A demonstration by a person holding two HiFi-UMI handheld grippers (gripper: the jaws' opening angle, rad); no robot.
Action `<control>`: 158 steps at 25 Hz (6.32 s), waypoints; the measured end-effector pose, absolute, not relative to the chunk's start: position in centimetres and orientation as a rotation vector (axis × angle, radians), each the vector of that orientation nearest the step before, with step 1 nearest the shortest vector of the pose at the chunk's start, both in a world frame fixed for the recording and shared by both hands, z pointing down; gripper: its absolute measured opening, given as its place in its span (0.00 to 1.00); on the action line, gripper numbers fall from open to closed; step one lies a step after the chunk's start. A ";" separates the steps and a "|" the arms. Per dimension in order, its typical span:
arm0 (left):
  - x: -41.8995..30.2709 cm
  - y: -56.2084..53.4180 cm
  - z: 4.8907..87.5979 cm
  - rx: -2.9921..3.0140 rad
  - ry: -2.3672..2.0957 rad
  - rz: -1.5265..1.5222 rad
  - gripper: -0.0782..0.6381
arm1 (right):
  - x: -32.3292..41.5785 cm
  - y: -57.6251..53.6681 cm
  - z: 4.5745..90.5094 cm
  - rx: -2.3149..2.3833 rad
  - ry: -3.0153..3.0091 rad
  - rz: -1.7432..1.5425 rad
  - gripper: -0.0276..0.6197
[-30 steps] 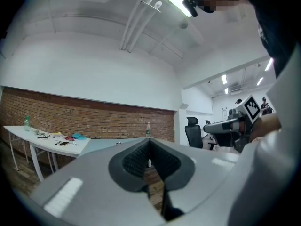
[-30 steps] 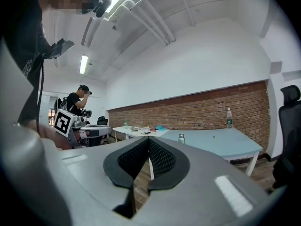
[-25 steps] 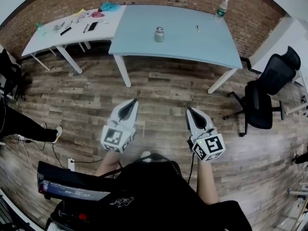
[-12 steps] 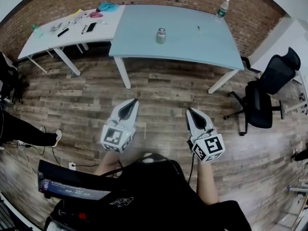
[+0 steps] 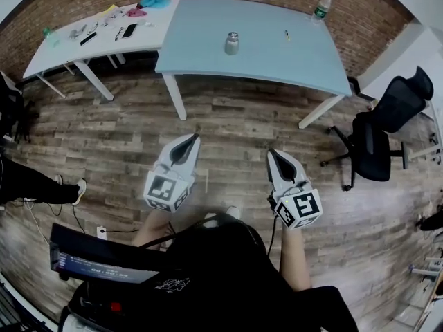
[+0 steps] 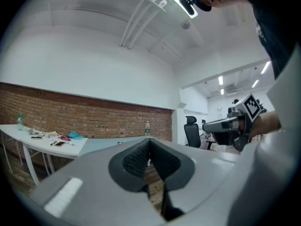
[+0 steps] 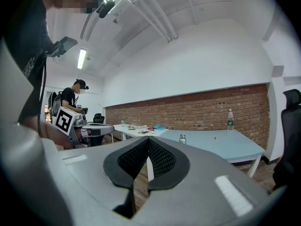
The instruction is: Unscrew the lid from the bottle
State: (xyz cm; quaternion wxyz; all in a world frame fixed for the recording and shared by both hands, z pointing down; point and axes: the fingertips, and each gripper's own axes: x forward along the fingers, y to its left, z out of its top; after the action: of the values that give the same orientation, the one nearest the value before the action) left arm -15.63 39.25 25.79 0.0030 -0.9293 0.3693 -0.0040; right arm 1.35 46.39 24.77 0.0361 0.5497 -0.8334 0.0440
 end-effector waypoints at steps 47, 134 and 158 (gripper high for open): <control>-9.0 32.4 26.1 -2.876 1.323 -0.117 0.11 | 7.6 37.4 26.1 1.487 -2.663 0.230 0.05; -10.1 14.7 25.2 -2.863 1.357 -0.083 0.11 | 5.3 18.2 25.8 1.424 -2.712 0.250 0.05; -6.9 11.0 25.1 -2.840 1.406 -0.079 0.11 | 8.0 14.1 26.0 1.340 -2.740 0.257 0.05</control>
State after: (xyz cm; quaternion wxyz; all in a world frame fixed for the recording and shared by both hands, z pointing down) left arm -6.94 11.01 25.15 -0.0140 -0.8958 0.4436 -0.0249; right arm 7.96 14.05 26.04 0.0403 0.4375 -0.8944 0.0840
